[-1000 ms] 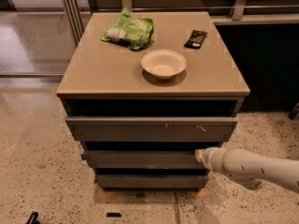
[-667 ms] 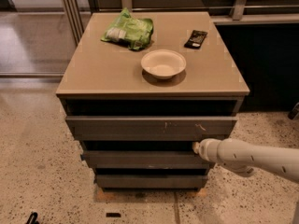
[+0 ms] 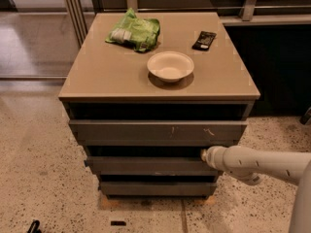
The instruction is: Open middle drawer
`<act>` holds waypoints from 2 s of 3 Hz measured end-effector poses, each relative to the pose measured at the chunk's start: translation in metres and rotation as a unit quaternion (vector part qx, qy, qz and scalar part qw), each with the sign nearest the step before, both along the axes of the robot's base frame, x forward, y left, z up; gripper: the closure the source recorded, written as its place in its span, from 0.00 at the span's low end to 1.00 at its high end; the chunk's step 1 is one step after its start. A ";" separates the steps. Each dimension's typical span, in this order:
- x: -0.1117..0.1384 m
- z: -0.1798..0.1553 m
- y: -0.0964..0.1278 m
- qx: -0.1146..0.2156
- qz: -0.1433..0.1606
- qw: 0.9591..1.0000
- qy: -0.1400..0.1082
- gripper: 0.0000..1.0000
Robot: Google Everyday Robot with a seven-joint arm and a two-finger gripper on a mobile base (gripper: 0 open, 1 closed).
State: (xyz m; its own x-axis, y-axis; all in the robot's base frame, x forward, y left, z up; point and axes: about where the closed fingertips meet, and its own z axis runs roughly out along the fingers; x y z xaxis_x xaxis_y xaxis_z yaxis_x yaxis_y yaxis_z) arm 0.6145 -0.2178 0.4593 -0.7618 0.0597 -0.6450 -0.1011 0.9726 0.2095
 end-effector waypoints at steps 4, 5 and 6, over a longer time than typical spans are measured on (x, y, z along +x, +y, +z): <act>-0.002 -0.014 -0.009 -0.010 -0.021 0.999 0.030 1.00; -0.012 -0.023 -0.014 -0.004 -0.020 0.998 0.063 1.00; -0.013 -0.021 -0.015 -0.003 -0.020 0.998 0.064 1.00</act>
Offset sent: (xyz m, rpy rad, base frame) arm -0.0005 -0.0442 -0.0539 -0.0346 0.0332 -0.2272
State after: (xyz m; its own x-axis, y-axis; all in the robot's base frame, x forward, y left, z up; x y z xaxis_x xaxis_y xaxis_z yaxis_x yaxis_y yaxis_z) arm 0.6018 -0.2326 0.4383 -0.8356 0.0880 -0.5422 -0.0353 0.9764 0.2128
